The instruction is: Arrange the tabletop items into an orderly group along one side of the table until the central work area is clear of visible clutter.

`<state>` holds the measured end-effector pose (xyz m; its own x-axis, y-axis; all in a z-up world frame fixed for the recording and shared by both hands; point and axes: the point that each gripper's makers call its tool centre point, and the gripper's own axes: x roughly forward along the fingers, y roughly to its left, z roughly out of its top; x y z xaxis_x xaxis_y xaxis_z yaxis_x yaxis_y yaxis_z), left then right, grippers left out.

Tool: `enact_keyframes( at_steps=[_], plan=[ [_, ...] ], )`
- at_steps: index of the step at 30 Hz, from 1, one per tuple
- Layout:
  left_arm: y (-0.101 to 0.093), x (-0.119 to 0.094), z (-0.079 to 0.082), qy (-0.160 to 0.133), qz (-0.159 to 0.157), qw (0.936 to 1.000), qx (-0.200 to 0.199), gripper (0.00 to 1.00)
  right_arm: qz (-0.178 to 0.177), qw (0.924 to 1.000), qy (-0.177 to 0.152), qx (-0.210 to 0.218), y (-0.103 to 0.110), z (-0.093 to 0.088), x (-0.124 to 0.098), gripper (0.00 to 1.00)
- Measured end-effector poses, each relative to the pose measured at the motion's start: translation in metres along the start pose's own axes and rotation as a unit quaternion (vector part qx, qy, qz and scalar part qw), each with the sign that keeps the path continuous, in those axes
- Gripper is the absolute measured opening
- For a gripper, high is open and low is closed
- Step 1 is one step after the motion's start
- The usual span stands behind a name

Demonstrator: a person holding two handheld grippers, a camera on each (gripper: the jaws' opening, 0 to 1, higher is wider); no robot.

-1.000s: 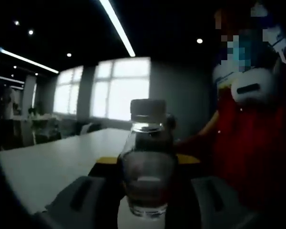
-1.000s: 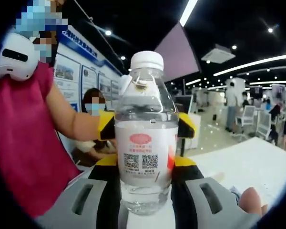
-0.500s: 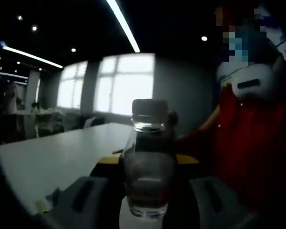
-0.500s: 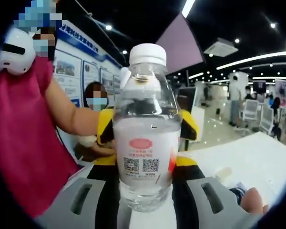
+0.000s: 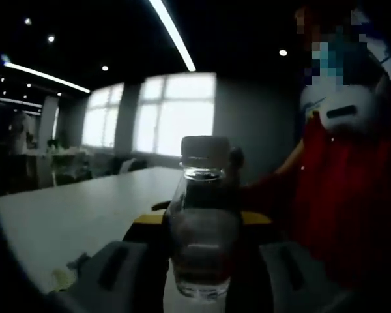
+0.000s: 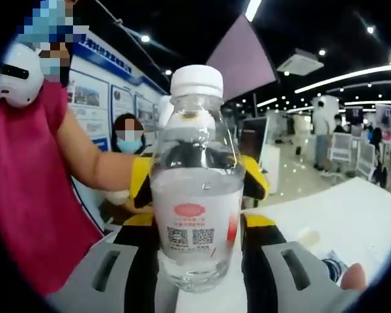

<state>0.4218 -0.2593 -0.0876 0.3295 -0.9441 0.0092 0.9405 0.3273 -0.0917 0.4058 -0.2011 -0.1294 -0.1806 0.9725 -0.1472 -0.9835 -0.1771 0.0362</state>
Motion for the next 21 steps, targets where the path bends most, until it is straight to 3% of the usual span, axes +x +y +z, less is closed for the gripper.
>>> enact_keyframes(
  at_steps=[4, 12, 16, 21],
  plan=[
    [0.005, -0.007, -0.001, 0.003, 0.004, 1.0000, 0.003, 0.37, -0.002, 0.9995, 0.015, -0.026, -0.002, -0.001, 0.009, 0.43],
    [0.022, -0.025, 0.002, 0.002, 0.014, 0.9998, 0.012, 0.37, 0.009, 0.9991, 0.018, -0.037, -0.016, 0.004, 0.030, 0.43],
    [0.042, -0.040, 0.002, 0.016, 0.023, 0.9993, 0.026, 0.38, 0.011, 0.9987, 0.016, -0.048, -0.034, 0.004, 0.050, 0.43],
    [0.080, -0.066, -0.004, 0.033, 0.038, 0.9983, 0.028, 0.38, 0.003, 0.9981, -0.011, -0.061, -0.065, 0.004, 0.081, 0.44]
  ],
)
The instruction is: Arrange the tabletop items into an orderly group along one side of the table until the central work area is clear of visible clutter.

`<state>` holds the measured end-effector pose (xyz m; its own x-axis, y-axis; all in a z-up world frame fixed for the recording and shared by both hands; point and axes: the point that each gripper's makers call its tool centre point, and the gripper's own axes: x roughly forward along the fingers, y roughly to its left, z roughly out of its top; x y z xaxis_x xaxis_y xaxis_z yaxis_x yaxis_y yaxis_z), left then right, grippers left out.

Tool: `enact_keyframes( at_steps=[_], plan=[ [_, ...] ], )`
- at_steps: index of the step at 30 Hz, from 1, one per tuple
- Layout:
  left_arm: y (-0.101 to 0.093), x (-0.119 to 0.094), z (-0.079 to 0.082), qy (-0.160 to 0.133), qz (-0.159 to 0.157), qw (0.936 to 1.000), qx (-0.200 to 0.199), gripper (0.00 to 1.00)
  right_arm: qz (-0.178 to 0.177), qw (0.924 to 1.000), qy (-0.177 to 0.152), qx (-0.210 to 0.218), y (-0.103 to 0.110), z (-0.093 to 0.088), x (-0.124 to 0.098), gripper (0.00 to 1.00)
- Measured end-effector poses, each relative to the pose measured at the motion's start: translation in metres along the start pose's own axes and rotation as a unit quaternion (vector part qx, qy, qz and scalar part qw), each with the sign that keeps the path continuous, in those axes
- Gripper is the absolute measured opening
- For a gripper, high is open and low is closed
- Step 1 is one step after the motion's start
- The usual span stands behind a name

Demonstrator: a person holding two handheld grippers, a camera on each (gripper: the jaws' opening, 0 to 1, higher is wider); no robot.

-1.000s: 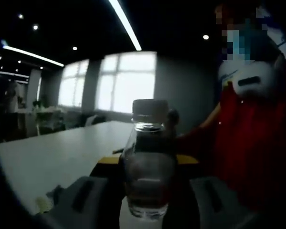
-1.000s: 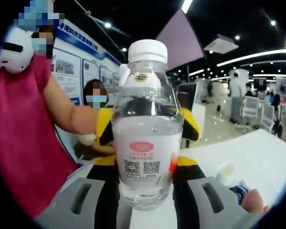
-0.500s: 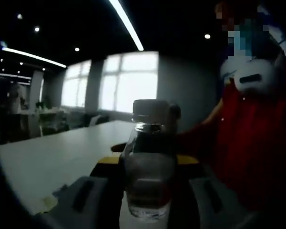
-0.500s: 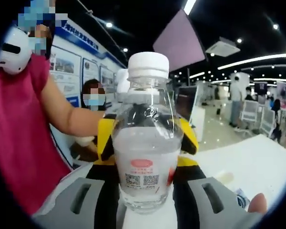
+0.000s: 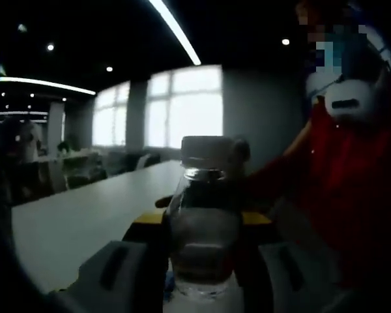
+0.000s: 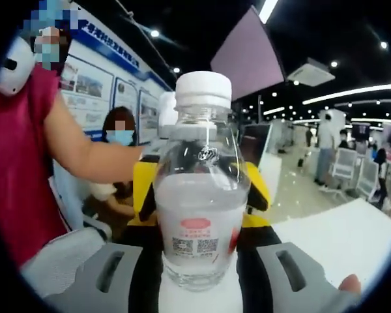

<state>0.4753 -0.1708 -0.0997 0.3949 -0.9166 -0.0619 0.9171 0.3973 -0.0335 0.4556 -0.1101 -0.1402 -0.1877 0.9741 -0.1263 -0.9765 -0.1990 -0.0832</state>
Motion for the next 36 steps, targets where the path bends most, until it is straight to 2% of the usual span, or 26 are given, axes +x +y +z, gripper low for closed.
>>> enact_keyframes(
  at_steps=[1, 4, 9, 12, 22, 33, 36],
  plan=[
    [0.006, -0.003, -0.003, 0.002, 0.000, 1.0000, 0.001, 0.38, -0.002, 1.0000, 0.002, -0.005, -0.005, -0.002, 0.004, 0.44],
    [0.025, -0.010, -0.013, 0.010, 0.002, 0.9999, -0.009, 0.38, -0.009, 0.9993, 0.037, 0.005, -0.020, -0.013, 0.019, 0.44],
    [0.051, -0.024, -0.019, 0.011, 0.001, 0.9999, -0.009, 0.38, -0.011, 0.9995, 0.029, -0.001, -0.041, -0.017, 0.035, 0.44],
    [0.066, -0.026, -0.027, 0.015, 0.000, 0.9998, -0.010, 0.38, -0.023, 0.9988, 0.042, 0.001, -0.055, -0.027, 0.043, 0.45],
    [0.107, -0.033, -0.048, 0.018, -0.003, 0.9998, -0.010, 0.38, -0.031, 0.9969, 0.071, 0.018, -0.092, -0.064, 0.051, 0.40],
    [0.147, -0.033, -0.072, 0.023, -0.013, 0.9996, -0.005, 0.38, -0.042, 0.9959, 0.074, 0.032, -0.127, -0.089, 0.063, 0.39],
    [0.157, -0.031, -0.083, 0.028, -0.013, 0.9995, -0.008, 0.38, -0.045, 0.9946, 0.085, 0.037, -0.135, -0.100, 0.065, 0.39]
  ],
)
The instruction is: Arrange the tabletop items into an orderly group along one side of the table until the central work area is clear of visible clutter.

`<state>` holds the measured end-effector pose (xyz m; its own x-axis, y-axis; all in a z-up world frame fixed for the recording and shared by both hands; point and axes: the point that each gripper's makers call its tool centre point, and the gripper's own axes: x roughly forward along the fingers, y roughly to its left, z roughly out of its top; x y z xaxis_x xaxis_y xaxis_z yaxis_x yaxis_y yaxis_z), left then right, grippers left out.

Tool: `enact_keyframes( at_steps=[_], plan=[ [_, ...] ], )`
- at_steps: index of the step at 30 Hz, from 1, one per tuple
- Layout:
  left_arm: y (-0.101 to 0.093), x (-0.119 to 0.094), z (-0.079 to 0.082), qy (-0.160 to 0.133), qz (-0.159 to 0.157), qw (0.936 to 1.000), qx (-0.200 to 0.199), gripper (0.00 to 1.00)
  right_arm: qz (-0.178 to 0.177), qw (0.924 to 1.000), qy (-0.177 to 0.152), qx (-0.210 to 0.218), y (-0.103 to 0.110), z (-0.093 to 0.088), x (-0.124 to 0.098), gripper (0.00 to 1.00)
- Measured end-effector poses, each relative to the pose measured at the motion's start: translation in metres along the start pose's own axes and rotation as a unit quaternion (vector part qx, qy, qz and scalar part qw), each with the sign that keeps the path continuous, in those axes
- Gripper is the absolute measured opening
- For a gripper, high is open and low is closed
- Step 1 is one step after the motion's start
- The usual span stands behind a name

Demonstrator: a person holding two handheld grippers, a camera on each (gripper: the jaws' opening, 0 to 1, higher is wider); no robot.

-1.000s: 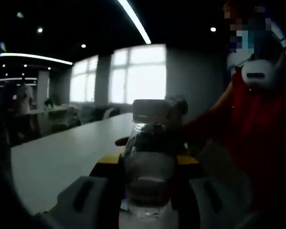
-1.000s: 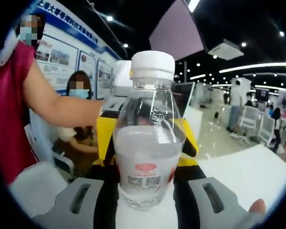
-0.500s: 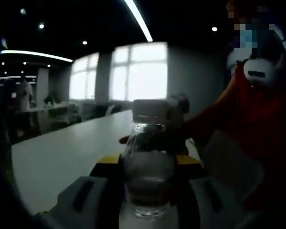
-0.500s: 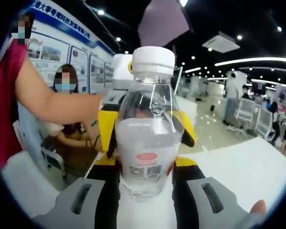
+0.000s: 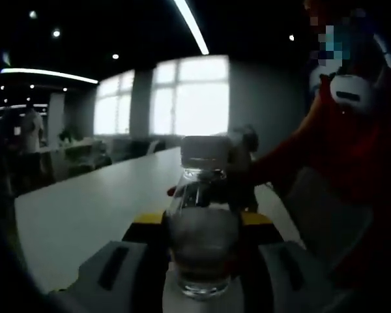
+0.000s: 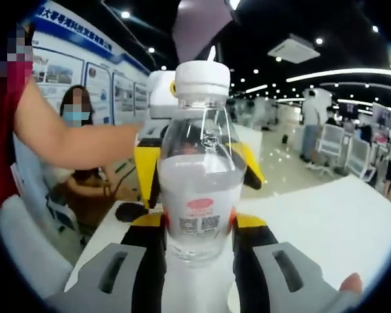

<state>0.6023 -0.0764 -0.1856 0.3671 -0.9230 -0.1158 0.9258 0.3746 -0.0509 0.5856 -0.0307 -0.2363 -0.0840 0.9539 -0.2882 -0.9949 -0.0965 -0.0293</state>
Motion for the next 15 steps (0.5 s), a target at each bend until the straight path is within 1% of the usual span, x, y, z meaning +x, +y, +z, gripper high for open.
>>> enact_keyframes(
  at_steps=[2, 4, 6, 11, 12, 13, 15],
  plan=[
    [0.006, 0.001, -0.008, 0.002, -0.001, 1.0000, -0.008, 0.38, -0.004, 0.9999, 0.012, 0.005, -0.004, -0.007, 0.003, 0.39],
    [0.011, 0.002, -0.013, 0.004, 0.000, 0.9999, -0.010, 0.38, -0.009, 0.9997, 0.023, -0.009, -0.009, -0.013, 0.006, 0.39],
    [0.015, 0.001, -0.016, 0.004, 0.000, 0.9999, -0.011, 0.38, -0.008, 0.9997, 0.022, 0.000, -0.012, -0.016, 0.008, 0.39],
    [0.026, 0.000, -0.023, -0.002, 0.002, 0.9998, -0.018, 0.38, -0.022, 0.9993, 0.029, 0.001, -0.023, -0.018, 0.010, 0.41],
    [0.028, 0.001, -0.026, -0.002, 0.002, 0.9998, -0.020, 0.38, -0.024, 0.9993, 0.028, 0.004, -0.025, -0.018, 0.010, 0.42],
    [0.029, 0.001, -0.027, -0.003, 0.003, 0.9998, -0.021, 0.38, -0.031, 0.9989, 0.036, 0.003, -0.028, -0.022, 0.009, 0.43],
    [0.030, 0.002, -0.031, -0.006, 0.001, 0.9997, -0.026, 0.38, -0.033, 0.9988, 0.036, 0.006, -0.030, -0.024, 0.007, 0.45]
  ],
)
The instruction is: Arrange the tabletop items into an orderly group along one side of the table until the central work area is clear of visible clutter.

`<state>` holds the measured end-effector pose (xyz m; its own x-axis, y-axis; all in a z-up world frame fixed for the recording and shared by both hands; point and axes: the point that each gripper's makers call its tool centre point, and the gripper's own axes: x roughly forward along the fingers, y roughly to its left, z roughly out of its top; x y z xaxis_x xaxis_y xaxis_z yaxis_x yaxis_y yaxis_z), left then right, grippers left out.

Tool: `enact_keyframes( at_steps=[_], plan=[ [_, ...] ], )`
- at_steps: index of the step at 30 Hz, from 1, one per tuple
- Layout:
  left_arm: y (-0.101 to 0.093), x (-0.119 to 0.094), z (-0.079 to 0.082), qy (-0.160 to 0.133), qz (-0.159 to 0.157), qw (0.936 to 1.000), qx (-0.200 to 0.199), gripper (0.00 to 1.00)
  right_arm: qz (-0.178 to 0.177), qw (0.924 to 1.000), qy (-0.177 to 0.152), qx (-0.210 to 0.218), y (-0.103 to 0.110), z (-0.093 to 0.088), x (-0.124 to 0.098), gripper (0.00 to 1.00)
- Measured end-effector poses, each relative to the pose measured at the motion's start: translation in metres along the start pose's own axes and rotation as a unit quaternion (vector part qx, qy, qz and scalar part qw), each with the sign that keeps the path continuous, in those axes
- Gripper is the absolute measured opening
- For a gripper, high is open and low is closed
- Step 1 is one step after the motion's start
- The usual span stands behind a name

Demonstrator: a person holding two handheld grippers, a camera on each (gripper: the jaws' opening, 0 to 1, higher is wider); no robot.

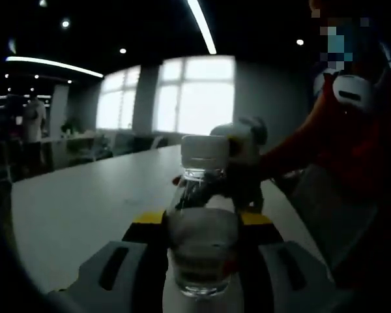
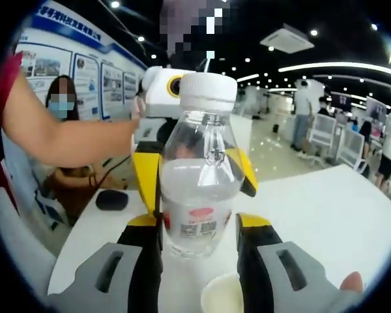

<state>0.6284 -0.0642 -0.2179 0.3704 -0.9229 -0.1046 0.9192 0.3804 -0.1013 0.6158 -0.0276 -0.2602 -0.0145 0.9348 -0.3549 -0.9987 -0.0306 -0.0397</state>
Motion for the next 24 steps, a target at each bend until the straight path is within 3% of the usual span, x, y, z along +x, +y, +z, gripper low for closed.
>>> enact_keyframes(
  at_steps=[9, 14, 18, 24],
  plan=[
    [0.008, 0.001, -0.001, -0.016, -0.005, 0.9999, -0.005, 0.38, -0.012, 0.9993, 0.032, 0.017, -0.003, -0.020, -0.012, 0.51],
    [0.012, 0.004, -0.010, -0.017, -0.005, 0.9998, -0.007, 0.38, -0.013, 0.9996, -0.007, 0.023, 0.005, 0.002, -0.039, 0.55],
    [0.008, 0.013, -0.021, -0.010, -0.009, 0.9999, -0.008, 0.38, -0.014, 0.9999, 0.001, 0.009, 0.012, 0.009, -0.067, 0.56],
    [0.004, 0.021, -0.029, -0.009, -0.013, 0.9998, -0.010, 0.38, -0.010, 0.9996, 0.023, 0.010, 0.022, -0.010, -0.110, 0.59]
  ],
)
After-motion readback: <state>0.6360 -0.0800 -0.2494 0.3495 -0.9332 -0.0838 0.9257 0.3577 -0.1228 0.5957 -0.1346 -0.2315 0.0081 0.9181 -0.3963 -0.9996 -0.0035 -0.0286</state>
